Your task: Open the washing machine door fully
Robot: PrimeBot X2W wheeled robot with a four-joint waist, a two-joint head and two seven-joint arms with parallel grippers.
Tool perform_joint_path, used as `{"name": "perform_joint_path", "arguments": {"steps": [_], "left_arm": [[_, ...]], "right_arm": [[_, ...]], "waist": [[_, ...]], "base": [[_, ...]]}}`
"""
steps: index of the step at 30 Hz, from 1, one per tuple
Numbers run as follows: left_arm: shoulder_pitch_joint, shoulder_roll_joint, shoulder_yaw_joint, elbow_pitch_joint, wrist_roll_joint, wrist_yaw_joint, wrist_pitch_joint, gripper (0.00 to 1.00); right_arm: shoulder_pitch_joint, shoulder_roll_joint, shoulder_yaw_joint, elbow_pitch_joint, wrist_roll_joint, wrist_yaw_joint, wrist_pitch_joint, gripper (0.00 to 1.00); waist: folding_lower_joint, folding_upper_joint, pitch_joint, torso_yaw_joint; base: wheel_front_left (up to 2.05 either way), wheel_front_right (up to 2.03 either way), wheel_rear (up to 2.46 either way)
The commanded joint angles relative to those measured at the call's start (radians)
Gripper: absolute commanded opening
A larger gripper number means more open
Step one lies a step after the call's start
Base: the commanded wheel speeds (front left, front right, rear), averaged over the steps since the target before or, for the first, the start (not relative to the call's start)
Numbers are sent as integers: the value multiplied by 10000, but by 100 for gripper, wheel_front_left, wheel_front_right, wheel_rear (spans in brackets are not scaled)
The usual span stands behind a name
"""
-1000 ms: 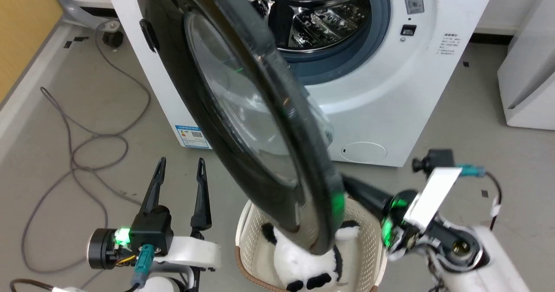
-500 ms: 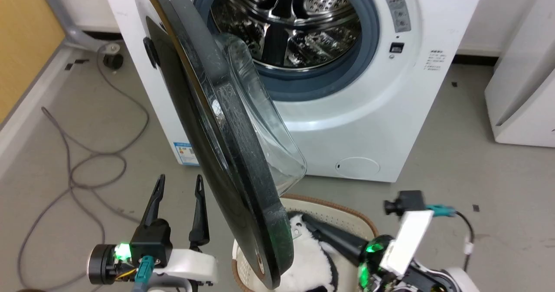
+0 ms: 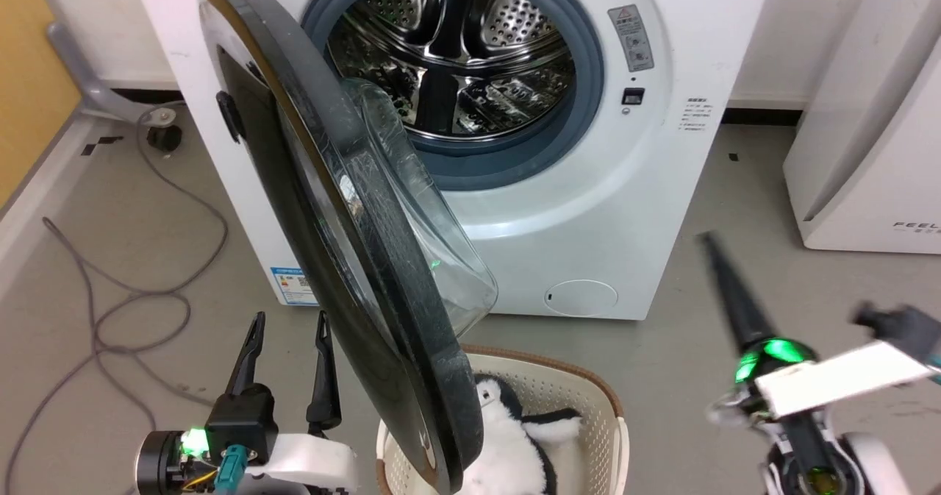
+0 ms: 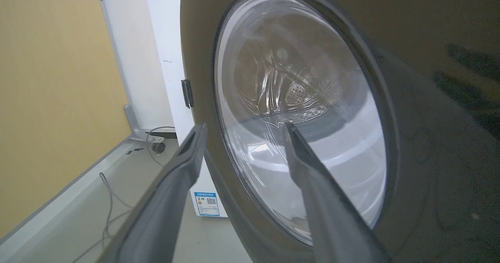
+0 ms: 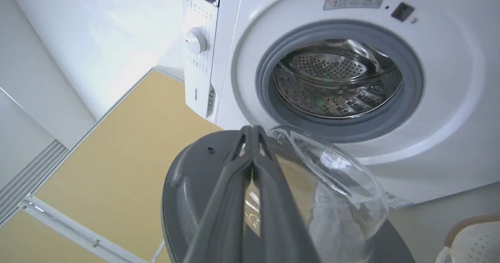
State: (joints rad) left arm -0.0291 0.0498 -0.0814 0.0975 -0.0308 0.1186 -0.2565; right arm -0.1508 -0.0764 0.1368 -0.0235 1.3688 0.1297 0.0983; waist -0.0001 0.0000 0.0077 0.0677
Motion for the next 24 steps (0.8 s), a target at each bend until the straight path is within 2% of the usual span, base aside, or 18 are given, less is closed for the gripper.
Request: {"name": "perform_joint_path", "arguments": {"steps": [1, 5, 8, 11, 15, 18, 21, 24], "left_arm": [[166, 12, 60, -23, -31, -52, -53, 100], [227, 11, 119, -56, -29, -61, -53, 100], [273, 10, 159, -72, -20, -73, -53, 100], [303, 10, 206, -105, -11, -74, -53, 100], [311, 9, 223, -117, -6, -85, -53, 100], [311, 9, 221, -106, -5, -84, -53, 100], [298, 8, 213, -87, -4, -99, -53, 100], [283, 8, 208, -83, -4, -114, -53, 100]], "right_arm": [[212, -292, -87, -113, -666, 10, -1018, 0], [311, -905, 109, -4, -2310, 10, -3115, 0], [364, -1435, -90, 247, -4691, 10, -3571, 0], [417, -1009, -1127, -254, -7465, 10, -3593, 0], [819, -573, -1634, -838, -10643, 10, -3597, 0], [1154, -149, -1901, -736, -11527, 10, -3598, 0], [1430, -39, -1899, -511, -12302, 10, -3599, 0], [1609, 22, -1915, -348, -12595, 10, -3599, 0]], "waist": [[1, 0, -44, -58], [1, 0, -93, -142], [1, 0, -108, -205], [1, 0, -83, -267], [1, 0, -63, -294], [1, 0, -64, -313], [1, 0, -62, -311], [1, 0, -61, -293]], "base": [[0, 0, 0], [0, 0, 0], [0, 0, 0], [0, 0, 0], [0, 0, 0], [0, 0, 0], [0, 0, 0], [0, 0, 0]]}}
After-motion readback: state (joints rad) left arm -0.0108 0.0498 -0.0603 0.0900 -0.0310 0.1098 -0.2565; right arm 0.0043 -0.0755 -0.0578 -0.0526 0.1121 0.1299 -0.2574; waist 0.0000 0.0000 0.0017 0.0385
